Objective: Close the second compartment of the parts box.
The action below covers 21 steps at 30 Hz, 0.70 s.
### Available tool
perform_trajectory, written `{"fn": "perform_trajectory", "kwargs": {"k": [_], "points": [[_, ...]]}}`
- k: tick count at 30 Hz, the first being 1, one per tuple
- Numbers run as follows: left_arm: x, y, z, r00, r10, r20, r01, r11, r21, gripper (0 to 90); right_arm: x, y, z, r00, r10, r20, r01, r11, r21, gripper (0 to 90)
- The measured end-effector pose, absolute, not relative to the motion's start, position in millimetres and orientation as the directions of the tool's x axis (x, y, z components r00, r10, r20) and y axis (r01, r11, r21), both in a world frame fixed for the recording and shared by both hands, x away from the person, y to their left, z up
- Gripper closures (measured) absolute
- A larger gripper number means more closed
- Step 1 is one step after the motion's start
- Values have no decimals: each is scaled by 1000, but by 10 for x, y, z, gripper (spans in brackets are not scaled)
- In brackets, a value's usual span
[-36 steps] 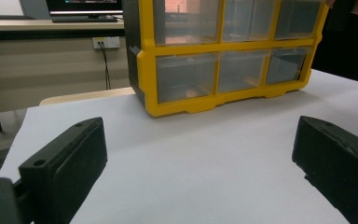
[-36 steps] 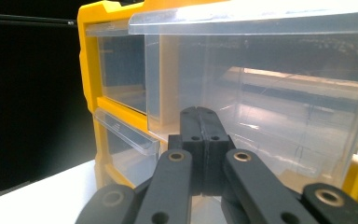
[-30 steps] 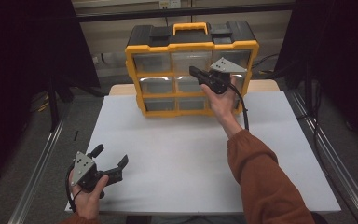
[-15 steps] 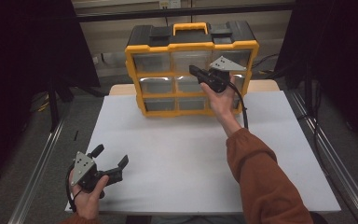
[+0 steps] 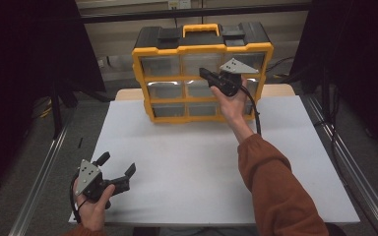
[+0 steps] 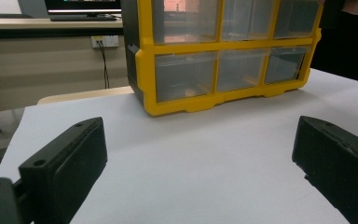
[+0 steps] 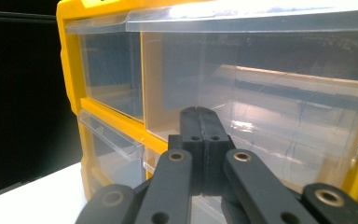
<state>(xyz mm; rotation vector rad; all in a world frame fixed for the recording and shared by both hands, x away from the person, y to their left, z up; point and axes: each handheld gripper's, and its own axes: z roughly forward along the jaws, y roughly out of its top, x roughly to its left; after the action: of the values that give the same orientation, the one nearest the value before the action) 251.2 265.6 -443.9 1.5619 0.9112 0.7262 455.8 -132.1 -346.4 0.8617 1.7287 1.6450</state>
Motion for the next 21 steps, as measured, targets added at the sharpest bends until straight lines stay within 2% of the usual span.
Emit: {"fn": "perform_trajectory", "kwargs": {"k": [21], "points": [[2578,2606,-4441,529,848,-21,166,-79,983,32,4601,-1314,-3497,-582,813,25,66,17,998,900]]}}
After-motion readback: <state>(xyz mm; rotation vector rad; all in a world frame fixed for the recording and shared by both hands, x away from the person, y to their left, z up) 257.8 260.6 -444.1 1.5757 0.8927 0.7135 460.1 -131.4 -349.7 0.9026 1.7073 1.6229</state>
